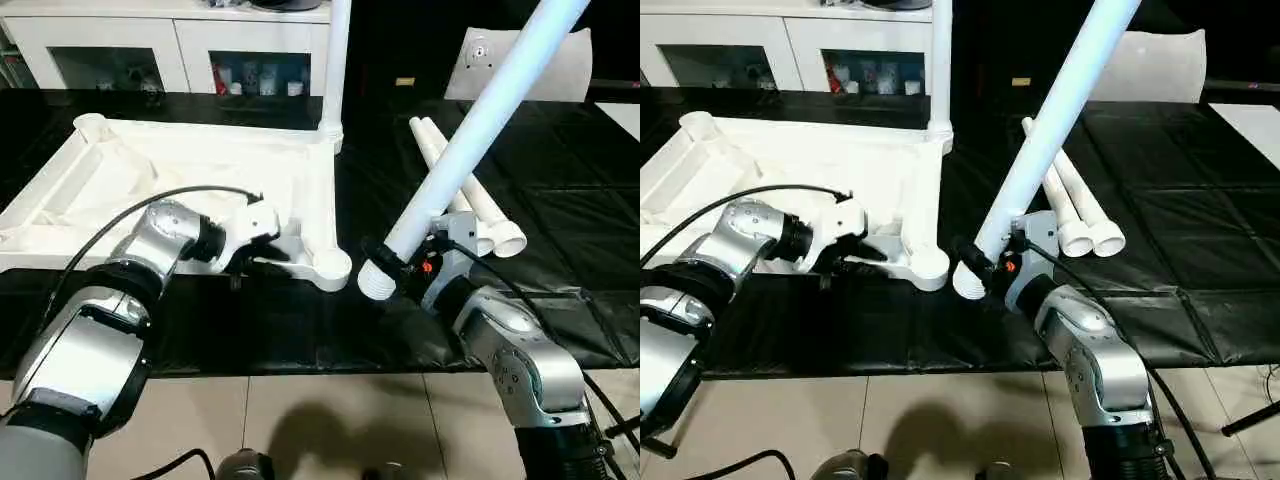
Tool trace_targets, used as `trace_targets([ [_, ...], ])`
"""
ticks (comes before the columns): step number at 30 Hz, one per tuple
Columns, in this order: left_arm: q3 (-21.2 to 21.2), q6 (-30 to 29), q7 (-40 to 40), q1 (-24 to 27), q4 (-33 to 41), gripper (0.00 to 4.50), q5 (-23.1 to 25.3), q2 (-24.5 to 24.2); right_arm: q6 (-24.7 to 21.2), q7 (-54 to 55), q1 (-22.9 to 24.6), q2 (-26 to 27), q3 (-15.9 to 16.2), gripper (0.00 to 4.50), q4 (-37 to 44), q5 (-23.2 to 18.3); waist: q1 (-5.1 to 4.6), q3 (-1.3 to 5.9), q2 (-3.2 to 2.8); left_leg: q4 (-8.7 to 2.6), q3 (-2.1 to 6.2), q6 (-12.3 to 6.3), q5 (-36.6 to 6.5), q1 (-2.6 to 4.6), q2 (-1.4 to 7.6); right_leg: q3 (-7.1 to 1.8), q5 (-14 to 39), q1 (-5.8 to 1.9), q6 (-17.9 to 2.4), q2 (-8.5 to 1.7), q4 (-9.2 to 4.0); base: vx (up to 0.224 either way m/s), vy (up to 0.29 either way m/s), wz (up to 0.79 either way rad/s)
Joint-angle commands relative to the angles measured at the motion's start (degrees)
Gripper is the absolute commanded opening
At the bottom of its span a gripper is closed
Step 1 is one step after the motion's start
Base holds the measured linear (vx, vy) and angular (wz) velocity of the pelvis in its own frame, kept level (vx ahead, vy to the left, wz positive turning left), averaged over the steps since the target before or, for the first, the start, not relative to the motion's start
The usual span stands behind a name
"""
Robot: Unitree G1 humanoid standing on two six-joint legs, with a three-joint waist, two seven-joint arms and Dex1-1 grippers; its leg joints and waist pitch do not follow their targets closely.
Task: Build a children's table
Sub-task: Rotate table base
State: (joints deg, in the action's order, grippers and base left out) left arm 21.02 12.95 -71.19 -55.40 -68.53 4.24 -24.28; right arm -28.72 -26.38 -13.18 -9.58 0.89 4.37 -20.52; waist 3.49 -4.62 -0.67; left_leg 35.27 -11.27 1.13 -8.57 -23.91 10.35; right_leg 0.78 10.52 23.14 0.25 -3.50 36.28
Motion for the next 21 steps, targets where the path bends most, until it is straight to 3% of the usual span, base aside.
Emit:
trace_targets([
  [1,0.4,0.6,-0.2,-1.2,-0.7,0.99,1.4,-0.1,-0.6,-0.4,0.2,-0.3,0.3,1.9,1.6,-0.6,0.11,5.13,-1.23,-4.8,1.83,4.67,-21.0,3.22,2.54,-1.71,11.5,-1.64,-14.6,-4.48,-4.52,0.0,0.0,0.0],
  [8,0.9,1.0,0.0,-1.5,-2.6,0.44,3.4,0.1,-0.9,-0.8,-0.1,-0.5,0.6,1.9,1.5,-0.6,0.1,5.12,-1.11,-4.8,1.8,4.26,-20.5,3.19,2.58,-1.72,11.3,-1.66,-14.8,-4.5,-4.51,0.0,0.0,0.0],
  [12,0.1,-2.1,-3.2,-0.5,-2.2,0.14,2.8,1.0,-0.8,-0.8,-0.3,-0.6,0.5,1.9,1.3,-0.6,0.09,5.16,-1.1,-4.75,1.76,3.89,-19.7,3.11,2.52,-1.74,10.9,-1.75,-14.9,-4.56,-4.52,0.0,0.0,0.0],
  [16,-3.5,-8.3,-3.2,0.5,-0.8,0.01,-0.9,4.0,-1.0,-0.3,-0.9,-0.2,-0.4,1.9,1.7,-1.3,0.11,5.21,-1.12,-4.59,1.56,3.08,-18.9,3.11,2.47,-1.72,10.4,-1.82,-15.6,-4.64,-4.52,0.0,0.0,0.0],
  [18,-5.8,-12.4,-1.3,1.3,1.2,0.0,-3.6,6.2,-1.6,0.0,-1.3,0.0,-1.1,1.9,2.1,-2.1,0.23,5.27,-0.96,-4.47,1.55,2.42,-18.3,3.0,2.46,-1.7,10.9,-1.97,-15.7,-4.77,-4.52,0.0,0.0,0.0],
  [19,-7.2,-15.2,1.3,1.7,2.6,0.0,-5.1,7.5,-1.8,0.0,-1.6,-0.1,-1.2,1.9,2.1,-2.3,0.21,5.24,-0.59,-4.4,1.46,1.7,-18.2,2.95,2.43,-1.64,11.7,-1.88,-15.7,-4.7,-4.8,0.0,0.0,0.0],
  [21,-8.5,-18.0,3.1,2.1,3.9,0.0,-6.5,8.7,-1.9,0.0,-1.7,-0.1,-1.3,1.9,2.1,-2.4,0.21,5.23,-0.77,-4.35,1.54,1.36,-17.9,2.82,2.39,-1.55,12.5,-1.91,-15.5,-4.69,-4.84,0.0,0.0,0.0],
])
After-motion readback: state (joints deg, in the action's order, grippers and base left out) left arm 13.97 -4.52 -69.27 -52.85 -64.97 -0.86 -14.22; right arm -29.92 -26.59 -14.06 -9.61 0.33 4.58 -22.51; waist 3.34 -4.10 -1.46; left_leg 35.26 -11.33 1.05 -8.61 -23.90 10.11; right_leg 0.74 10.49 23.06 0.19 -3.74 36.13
